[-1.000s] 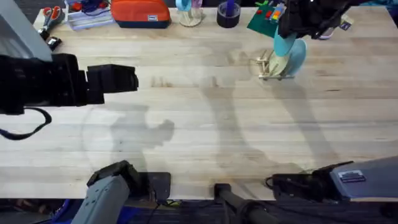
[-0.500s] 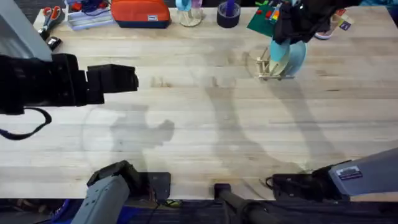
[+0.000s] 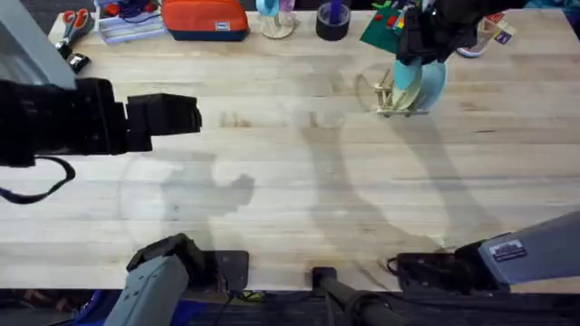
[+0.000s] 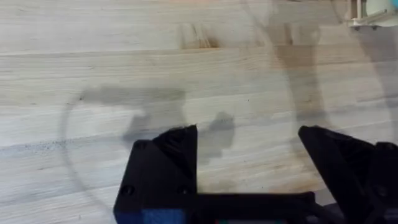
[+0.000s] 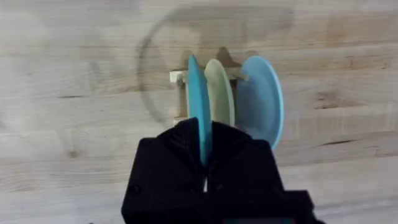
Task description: Pick up the plates from the table one by one and place each into a slot on the dish rack.
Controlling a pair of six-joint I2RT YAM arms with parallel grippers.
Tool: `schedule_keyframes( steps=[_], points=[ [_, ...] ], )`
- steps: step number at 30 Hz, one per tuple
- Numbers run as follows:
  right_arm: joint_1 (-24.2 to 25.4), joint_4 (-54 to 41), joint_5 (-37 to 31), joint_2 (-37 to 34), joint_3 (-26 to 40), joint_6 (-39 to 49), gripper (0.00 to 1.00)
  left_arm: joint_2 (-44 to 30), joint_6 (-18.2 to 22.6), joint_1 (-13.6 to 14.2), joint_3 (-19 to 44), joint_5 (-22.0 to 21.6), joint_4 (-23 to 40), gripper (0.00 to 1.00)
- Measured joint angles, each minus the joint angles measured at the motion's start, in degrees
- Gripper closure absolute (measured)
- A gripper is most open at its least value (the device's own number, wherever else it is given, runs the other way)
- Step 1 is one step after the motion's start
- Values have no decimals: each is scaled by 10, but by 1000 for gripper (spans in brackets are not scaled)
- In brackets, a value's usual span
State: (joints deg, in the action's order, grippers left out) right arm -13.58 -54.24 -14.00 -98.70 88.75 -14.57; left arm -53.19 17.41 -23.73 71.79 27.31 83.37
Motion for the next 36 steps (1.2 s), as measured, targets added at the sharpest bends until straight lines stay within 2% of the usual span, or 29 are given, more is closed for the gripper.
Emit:
schedule_keyframes(
  steps=[23,36],
  points=[
    [0,0,-1,-1,0,-13,973,0,0,0,0,0,0,7],
    [0,-15,-1,-28,0,-15,973,0,0,0,0,0,0,7]
  ],
)
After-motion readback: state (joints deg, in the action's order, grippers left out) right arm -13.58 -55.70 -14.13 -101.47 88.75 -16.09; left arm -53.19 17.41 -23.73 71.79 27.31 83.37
